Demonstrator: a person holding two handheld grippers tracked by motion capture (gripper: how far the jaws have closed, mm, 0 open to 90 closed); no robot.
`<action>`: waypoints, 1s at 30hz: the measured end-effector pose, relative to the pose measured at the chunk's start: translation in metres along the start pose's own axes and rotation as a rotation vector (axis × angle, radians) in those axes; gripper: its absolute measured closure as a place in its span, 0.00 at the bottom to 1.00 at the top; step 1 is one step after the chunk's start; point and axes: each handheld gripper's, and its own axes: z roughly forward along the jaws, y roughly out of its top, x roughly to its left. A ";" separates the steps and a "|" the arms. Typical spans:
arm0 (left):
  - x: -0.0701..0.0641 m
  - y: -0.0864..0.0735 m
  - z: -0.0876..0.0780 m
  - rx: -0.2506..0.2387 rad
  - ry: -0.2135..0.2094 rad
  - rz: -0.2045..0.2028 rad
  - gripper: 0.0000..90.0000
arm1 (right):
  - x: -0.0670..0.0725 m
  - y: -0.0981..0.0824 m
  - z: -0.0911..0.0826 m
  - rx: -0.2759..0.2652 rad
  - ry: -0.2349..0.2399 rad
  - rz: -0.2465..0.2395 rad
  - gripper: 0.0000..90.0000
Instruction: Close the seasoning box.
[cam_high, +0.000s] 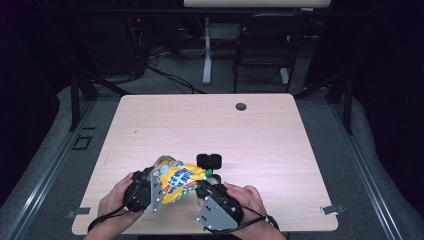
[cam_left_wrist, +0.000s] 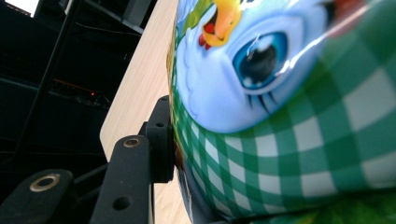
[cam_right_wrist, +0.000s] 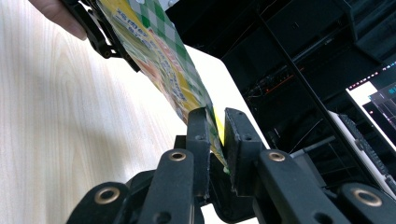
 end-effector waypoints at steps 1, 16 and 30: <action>0.000 0.000 0.000 0.001 0.002 0.003 0.63 | 0.000 0.000 0.000 0.000 0.000 0.000 0.90; 0.003 0.003 -0.003 0.016 0.010 0.036 0.63 | 0.001 -0.002 -0.001 -0.003 -0.003 0.008 0.91; 0.005 0.007 -0.005 0.052 0.015 0.074 0.63 | 0.001 -0.005 -0.001 0.002 -0.005 0.017 0.92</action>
